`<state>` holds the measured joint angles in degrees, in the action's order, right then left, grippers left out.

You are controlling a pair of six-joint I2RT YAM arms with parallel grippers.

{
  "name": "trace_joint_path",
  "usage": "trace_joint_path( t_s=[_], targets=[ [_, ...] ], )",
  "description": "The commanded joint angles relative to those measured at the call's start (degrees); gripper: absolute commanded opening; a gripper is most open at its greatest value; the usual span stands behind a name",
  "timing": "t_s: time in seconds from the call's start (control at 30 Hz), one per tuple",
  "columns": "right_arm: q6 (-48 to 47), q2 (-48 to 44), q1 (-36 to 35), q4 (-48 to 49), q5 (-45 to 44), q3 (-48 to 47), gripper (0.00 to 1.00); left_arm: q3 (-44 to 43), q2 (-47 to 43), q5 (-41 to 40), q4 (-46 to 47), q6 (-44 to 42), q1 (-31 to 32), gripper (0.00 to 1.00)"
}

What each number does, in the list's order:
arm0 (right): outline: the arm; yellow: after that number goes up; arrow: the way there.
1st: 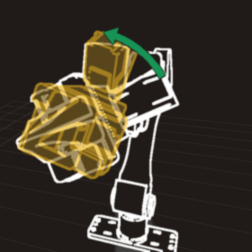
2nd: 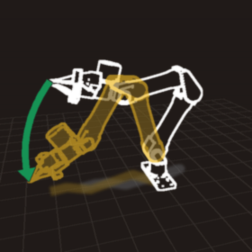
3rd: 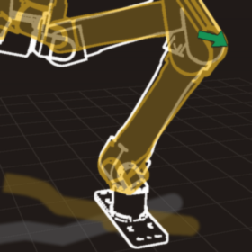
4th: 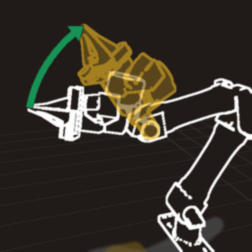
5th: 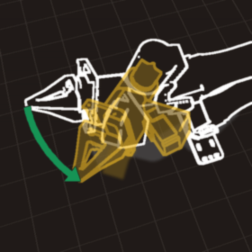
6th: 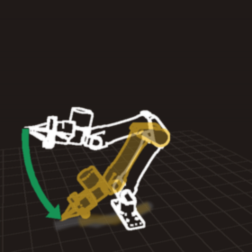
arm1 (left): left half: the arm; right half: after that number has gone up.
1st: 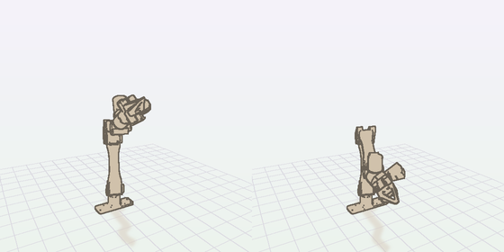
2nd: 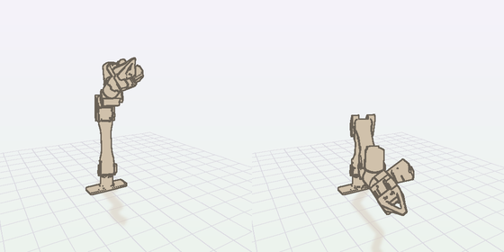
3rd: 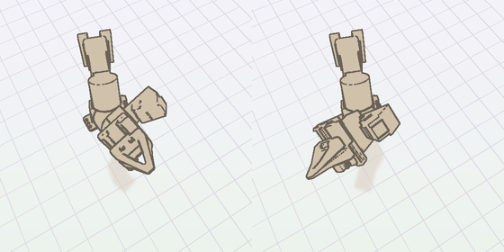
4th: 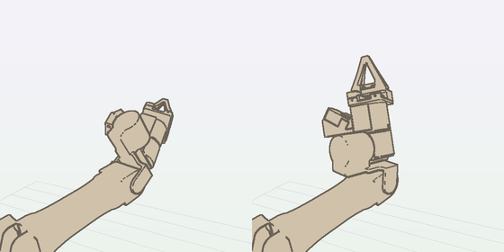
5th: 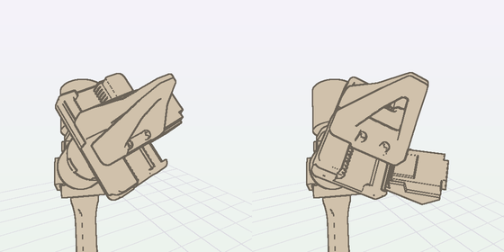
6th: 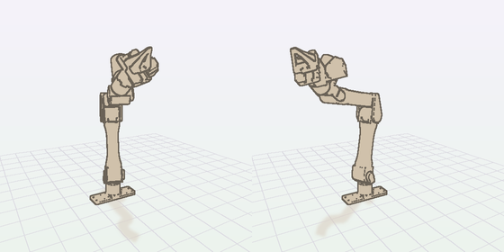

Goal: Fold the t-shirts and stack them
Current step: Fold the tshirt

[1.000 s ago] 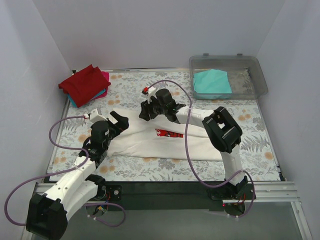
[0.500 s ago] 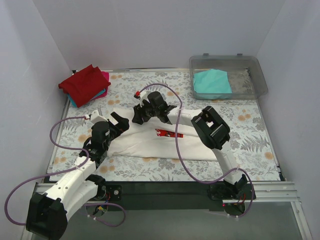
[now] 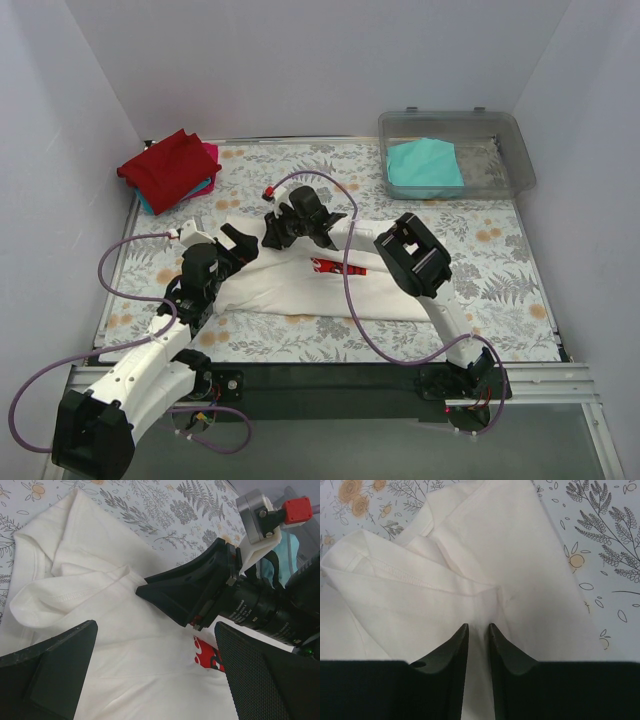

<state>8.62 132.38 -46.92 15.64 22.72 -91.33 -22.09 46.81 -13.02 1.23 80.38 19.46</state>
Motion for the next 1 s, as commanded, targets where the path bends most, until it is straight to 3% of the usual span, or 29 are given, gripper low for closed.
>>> trace_joint_path(
  t_s=[0.0, 0.3, 0.97],
  targets=[
    [-0.8, -1.2, -0.6, 2.0, 0.3, -1.1, 0.19, 1.0, -1.0, 0.0, 0.0, -0.3, -0.2, 0.98],
    [-4.5, -9.0, -2.7, 3.8, -5.0, 6.2, 0.01, 1.2, -0.5, -0.8, 0.4, -0.4, -0.2, 0.98],
    [-7.5, -20.8, -7.2, 8.5, -4.3, 23.4, 0.01, 1.3, -0.5, -2.3, 0.4, -0.3, -0.2, 0.98]
  ],
)
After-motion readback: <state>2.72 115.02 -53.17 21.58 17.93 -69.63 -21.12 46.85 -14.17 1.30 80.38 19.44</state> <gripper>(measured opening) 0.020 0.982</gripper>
